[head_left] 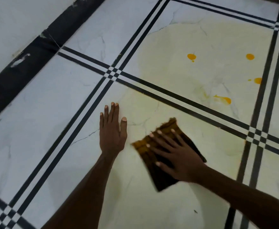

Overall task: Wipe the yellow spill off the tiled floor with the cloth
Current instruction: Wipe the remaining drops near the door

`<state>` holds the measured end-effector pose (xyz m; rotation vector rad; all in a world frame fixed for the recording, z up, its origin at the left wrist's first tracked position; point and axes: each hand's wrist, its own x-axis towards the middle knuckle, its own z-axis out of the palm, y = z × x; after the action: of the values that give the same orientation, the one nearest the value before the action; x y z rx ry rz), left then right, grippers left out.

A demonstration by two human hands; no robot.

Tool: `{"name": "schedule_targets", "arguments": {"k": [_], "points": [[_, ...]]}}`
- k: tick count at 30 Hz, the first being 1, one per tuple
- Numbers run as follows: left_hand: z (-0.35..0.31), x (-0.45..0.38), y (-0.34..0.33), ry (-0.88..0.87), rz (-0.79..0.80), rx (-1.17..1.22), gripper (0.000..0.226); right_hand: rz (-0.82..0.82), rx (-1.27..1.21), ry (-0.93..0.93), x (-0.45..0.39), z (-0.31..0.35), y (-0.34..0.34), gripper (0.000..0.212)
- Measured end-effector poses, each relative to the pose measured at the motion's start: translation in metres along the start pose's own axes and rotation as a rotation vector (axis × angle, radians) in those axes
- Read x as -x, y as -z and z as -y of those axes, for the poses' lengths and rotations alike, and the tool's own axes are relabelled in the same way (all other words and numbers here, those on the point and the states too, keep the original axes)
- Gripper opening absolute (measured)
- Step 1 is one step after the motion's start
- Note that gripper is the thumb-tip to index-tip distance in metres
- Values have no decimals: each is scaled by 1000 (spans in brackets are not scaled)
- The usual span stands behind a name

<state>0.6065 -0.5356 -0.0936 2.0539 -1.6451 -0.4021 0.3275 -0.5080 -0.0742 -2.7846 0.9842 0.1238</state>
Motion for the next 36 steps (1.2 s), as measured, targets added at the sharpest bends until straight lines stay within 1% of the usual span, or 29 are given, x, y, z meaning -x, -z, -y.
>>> {"name": "schedule_targets", "arguments": {"k": [1, 3, 5, 6, 7, 8, 9, 11, 12, 14, 16, 17, 19, 21, 23, 24, 25, 26, 27, 28, 30, 32, 33, 34, 36], "points": [[1, 0, -1, 2, 7, -19, 81, -4, 15, -24, 17, -24, 2, 65], [0, -1, -3, 0, 13, -56, 80, -70, 50, -164, 20, -77, 8, 62], [2, -1, -5, -10, 18, -79, 78, -170, 34, -411, -20, -116, 16, 62], [3, -1, -6, -13, 14, -82, 77, -204, 1, -543, -50, -123, 20, 63], [4, 0, -7, -15, 8, -78, 77, -228, -29, -636, -82, -121, 23, 65], [4, 0, -7, -18, 0, -66, 75, -243, -42, -667, -111, -111, 24, 65], [4, 0, -8, -22, -6, -46, 74, -253, -51, -633, -132, -93, 23, 65], [4, 0, -7, -28, -20, -1, 70, -236, -44, -449, -144, -32, 19, 63], [5, 0, -5, -31, -29, 9, 70, -204, -49, -346, -131, 2, 14, 62], [3, 1, -3, -26, -36, 8, 68, -108, -65, -179, -77, 51, 5, 62], [3, 0, -2, -24, -23, -8, 67, -24, -72, -41, -13, 58, -4, 63], [2, 1, -2, -26, -16, -18, 67, -3, -76, -16, 11, 42, -4, 64], [1, 1, -2, -31, -7, -42, 67, -40, -46, -106, 26, -16, -1, 65], [2, 1, -3, -31, -8, -62, 68, -116, -7, -322, 3, -71, 7, 65], [2, 1, -4, -30, -18, -74, 67, -186, -15, -557, -43, -96, 16, 65], [2, 1, -4, -31, -17, -72, 67, -206, -28, -627, -67, -92, 16, 66], [2, 0, -5, -33, -17, -68, 67, -209, -46, -642, -88, -79, 16, 66], [2, 1, -4, -39, -16, -66, 67, -206, -48, -610, -100, -58, 15, 66], [2, 0, -4, -45, -15, -66, 66, -195, -44, -533, -105, -32, 13, 65], [3, 1, -3, -49, -17, -67, 66, -179, -36, -417, -100, -6, 10, 64], [3, 1, -1, -55, -9, -61, 66, -117, -42, -203, -62, 34, 3, 62], [1, 0, -2, -68, -3, -70, 66, -81, -48, -126, -6, 36, -3, 62], [3, 1, -3, -73, -6, -89, 66, -77, -59, -147, 20, 24, -6, 63], [2, 1, -4, -77, -10, -108, 67, -87, -47, -222, 42, 2, -6, 64], [2, 1, -5, -69, -5, -130, 68, -130, -22, -449, 63, -55, -3, 65]]}}
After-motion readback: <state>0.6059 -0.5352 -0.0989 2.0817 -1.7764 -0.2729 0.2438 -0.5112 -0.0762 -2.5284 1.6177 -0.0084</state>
